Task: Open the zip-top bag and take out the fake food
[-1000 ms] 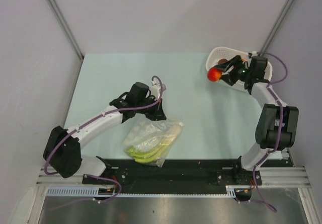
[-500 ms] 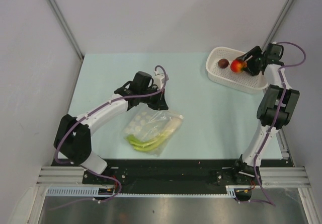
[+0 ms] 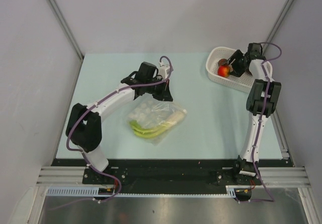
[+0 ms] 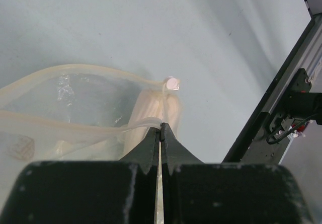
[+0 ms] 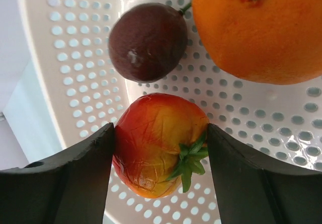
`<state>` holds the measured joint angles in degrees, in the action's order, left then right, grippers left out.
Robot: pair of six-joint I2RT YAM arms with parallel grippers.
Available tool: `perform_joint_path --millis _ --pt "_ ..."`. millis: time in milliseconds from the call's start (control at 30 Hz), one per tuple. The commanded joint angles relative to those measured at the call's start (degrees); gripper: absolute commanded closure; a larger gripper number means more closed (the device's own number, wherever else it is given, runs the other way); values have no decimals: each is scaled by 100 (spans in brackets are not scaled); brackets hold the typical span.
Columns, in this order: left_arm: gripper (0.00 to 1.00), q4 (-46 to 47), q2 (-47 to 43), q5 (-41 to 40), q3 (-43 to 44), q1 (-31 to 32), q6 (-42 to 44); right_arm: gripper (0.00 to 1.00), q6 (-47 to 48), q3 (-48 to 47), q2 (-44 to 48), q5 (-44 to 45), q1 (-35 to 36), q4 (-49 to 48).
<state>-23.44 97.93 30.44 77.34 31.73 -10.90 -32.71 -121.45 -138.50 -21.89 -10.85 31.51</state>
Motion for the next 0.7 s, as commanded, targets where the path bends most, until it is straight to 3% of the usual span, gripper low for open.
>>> perform_joint_path --millis 0,133,267,667 --pt "100 68 42 252 352 -26 53 31 133 -362 -46 -52 22 224" --pt "100 76 -28 340 238 -17 -44 11 177 -415 16 -52 66 460" --pt "100 182 -282 402 -78 -17 -150 0 291 -679 50 9 92 1041" --pt "100 -46 -801 691 -403 -17 -44 0 906 1043 2246 1038 390 1525"
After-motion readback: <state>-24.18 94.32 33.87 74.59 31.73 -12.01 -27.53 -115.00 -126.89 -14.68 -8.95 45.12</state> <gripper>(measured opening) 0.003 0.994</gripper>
